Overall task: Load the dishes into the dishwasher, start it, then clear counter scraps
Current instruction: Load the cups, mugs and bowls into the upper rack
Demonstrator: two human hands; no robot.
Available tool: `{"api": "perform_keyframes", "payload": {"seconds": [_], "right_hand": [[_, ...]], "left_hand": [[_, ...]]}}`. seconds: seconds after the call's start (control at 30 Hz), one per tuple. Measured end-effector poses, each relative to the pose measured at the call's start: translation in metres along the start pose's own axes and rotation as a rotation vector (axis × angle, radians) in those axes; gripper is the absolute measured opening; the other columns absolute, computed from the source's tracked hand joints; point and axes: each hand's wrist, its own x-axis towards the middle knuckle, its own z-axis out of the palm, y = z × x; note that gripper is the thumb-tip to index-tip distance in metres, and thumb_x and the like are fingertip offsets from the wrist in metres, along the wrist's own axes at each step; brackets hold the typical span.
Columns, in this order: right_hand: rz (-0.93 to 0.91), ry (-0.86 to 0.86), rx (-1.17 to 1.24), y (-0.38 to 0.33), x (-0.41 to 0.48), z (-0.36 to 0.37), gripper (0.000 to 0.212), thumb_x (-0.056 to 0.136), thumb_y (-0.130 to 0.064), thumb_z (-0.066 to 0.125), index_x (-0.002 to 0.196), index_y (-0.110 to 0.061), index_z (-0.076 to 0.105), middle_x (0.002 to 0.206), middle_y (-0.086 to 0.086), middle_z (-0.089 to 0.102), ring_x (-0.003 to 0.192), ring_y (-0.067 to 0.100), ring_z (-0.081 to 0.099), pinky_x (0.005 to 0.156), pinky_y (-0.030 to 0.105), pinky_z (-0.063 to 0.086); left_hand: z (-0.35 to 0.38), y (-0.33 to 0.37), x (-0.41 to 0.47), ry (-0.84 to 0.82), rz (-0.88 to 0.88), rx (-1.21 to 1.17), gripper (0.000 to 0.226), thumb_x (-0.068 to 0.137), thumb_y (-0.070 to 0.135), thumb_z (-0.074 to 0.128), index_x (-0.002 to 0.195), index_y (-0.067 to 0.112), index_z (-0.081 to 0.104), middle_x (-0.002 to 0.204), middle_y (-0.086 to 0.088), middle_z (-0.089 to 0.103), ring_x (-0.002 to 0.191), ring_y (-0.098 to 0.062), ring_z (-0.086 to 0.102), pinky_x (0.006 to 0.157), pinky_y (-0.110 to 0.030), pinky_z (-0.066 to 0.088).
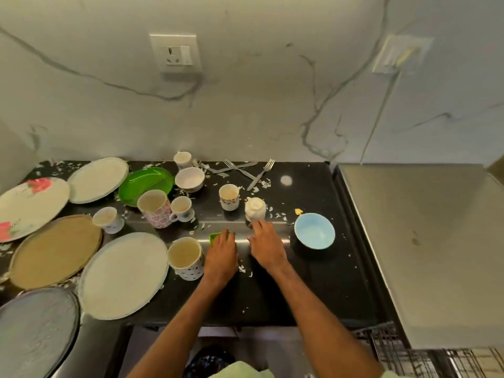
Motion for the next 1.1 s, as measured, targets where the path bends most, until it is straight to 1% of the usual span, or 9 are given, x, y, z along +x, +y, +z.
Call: {"api": "perform_keyframes", "payload": {"seconds": [0.1, 0.23, 0.37, 0.5, 0.6, 0.7, 0.9, 1.0, 1.1], "right_hand": [[0.025, 0.024, -0.052, 0.004, 0.013, -0.009, 0.052, 0.094, -0.020, 0.063, 0.141, -0.010, 0.045, 0.143, 0.008, 0.045, 0.132, 0.024, 0.042, 0.111, 0.035, 0.039], [0.123, -0.100, -0.131, 0.008, 0.040, -0.024, 0.080, 0.091, -0.018, 0.068, 0.155, -0.016, 0.020, 0.161, 0.013, 0.015, 0.148, 0.033, 0.017, 0.118, 0.044, 0.027], [0.114, -0.252, -0.204, 0.006, 0.073, -0.034, 0.093, 0.089, -0.013, 0.067, 0.158, -0.027, 0.006, 0.165, 0.010, 0.000, 0.150, 0.036, 0.005, 0.119, 0.052, 0.023], [0.077, -0.407, -0.277, 0.005, 0.081, -0.036, 0.082, 0.091, -0.017, 0.066, 0.156, -0.028, 0.018, 0.163, 0.006, 0.011, 0.145, 0.035, 0.021, 0.115, 0.053, 0.032], [0.080, -0.313, -0.308, 0.003, 0.068, -0.035, 0.069, 0.088, -0.022, 0.069, 0.147, -0.024, 0.033, 0.147, 0.011, 0.033, 0.130, 0.037, 0.043, 0.101, 0.050, 0.046], [0.161, -0.281, -0.244, 0.007, 0.042, -0.032, 0.063, 0.085, -0.031, 0.074, 0.134, -0.021, 0.035, 0.135, 0.015, 0.044, 0.120, 0.038, 0.053, 0.095, 0.050, 0.050], [0.228, -0.258, -0.138, 0.020, -0.011, -0.036, 0.059, 0.084, -0.025, 0.072, 0.129, -0.018, 0.034, 0.126, 0.014, 0.052, 0.110, 0.036, 0.061, 0.087, 0.045, 0.051], [0.259, -0.194, -0.009, 0.025, -0.035, -0.043, 0.049, 0.084, -0.030, 0.072, 0.120, -0.019, 0.040, 0.121, 0.009, 0.053, 0.104, 0.031, 0.061, 0.084, 0.043, 0.051], [0.324, -0.027, 0.233, 0.036, -0.065, -0.049, 0.055, 0.078, -0.035, 0.077, 0.116, -0.028, 0.038, 0.118, -0.001, 0.051, 0.098, 0.023, 0.060, 0.082, 0.039, 0.052]], "left_hand": [[0.002, -0.001, 0.006, -0.007, 0.029, -0.022, 0.059, 0.093, 0.016, 0.058, 0.147, 0.013, 0.034, 0.155, -0.012, 0.031, 0.139, -0.027, 0.037, 0.109, -0.040, 0.040], [0.009, 0.002, 0.008, -0.023, 0.146, -0.132, 0.056, 0.090, 0.003, 0.054, 0.143, 0.013, 0.040, 0.146, -0.007, 0.040, 0.132, -0.026, 0.041, 0.104, -0.038, 0.044], [0.012, 0.005, 0.004, -0.014, 0.223, -0.144, 0.044, 0.097, 0.015, 0.052, 0.141, 0.014, 0.045, 0.145, -0.005, 0.042, 0.131, -0.022, 0.042, 0.105, -0.033, 0.040], [0.012, 0.004, 0.000, 0.008, 0.207, -0.104, 0.036, 0.097, 0.024, 0.052, 0.133, 0.018, 0.051, 0.140, -0.002, 0.046, 0.126, -0.020, 0.047, 0.103, -0.037, 0.044], [0.009, 0.006, -0.002, 0.059, 0.196, -0.095, 0.034, 0.097, 0.021, 0.052, 0.131, 0.019, 0.053, 0.141, -0.001, 0.046, 0.128, -0.020, 0.048, 0.102, -0.040, 0.046], [0.006, 0.012, -0.002, 0.111, 0.163, -0.152, 0.033, 0.094, 0.017, 0.057, 0.127, 0.019, 0.057, 0.137, -0.001, 0.050, 0.126, -0.018, 0.050, 0.100, -0.038, 0.049], [0.008, 0.040, -0.001, 0.118, 0.167, -0.195, 0.031, 0.090, 0.011, 0.057, 0.121, 0.017, 0.056, 0.118, -0.003, 0.055, 0.106, -0.022, 0.057, 0.077, -0.033, 0.050], [0.011, 0.061, -0.006, 0.062, 0.090, -0.298, 0.029, 0.095, 0.019, 0.050, 0.124, 0.017, 0.052, 0.114, -0.005, 0.063, 0.102, -0.026, 0.062, 0.074, -0.038, 0.048], [0.017, 0.075, -0.008, -0.020, -0.032, -0.431, 0.027, 0.103, 0.032, 0.040, 0.123, 0.017, 0.048, 0.108, -0.006, 0.069, 0.100, -0.030, 0.065, 0.074, -0.036, 0.045]]}}
